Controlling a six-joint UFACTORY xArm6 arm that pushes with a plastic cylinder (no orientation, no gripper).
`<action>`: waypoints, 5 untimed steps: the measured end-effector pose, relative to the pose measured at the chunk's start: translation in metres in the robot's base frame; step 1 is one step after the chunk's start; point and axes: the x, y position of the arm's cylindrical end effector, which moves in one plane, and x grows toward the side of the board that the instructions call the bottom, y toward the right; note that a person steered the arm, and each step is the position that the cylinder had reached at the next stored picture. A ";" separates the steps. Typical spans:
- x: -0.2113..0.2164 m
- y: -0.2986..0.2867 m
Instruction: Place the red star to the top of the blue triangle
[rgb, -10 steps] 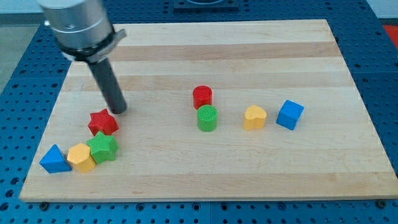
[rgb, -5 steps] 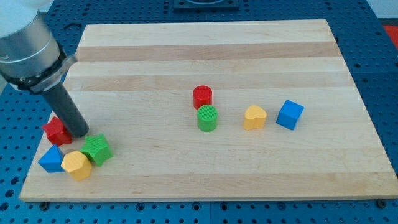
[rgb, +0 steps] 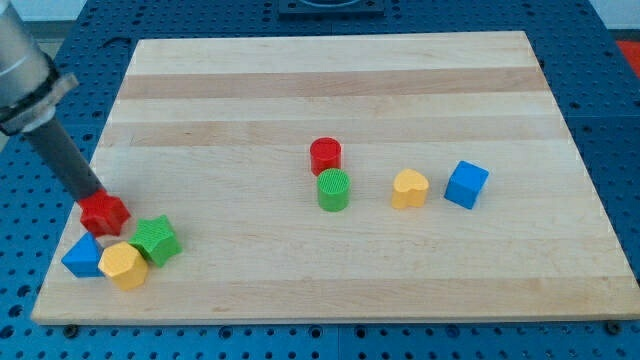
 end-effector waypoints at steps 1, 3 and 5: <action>0.006 0.001; 0.009 0.001; -0.090 0.044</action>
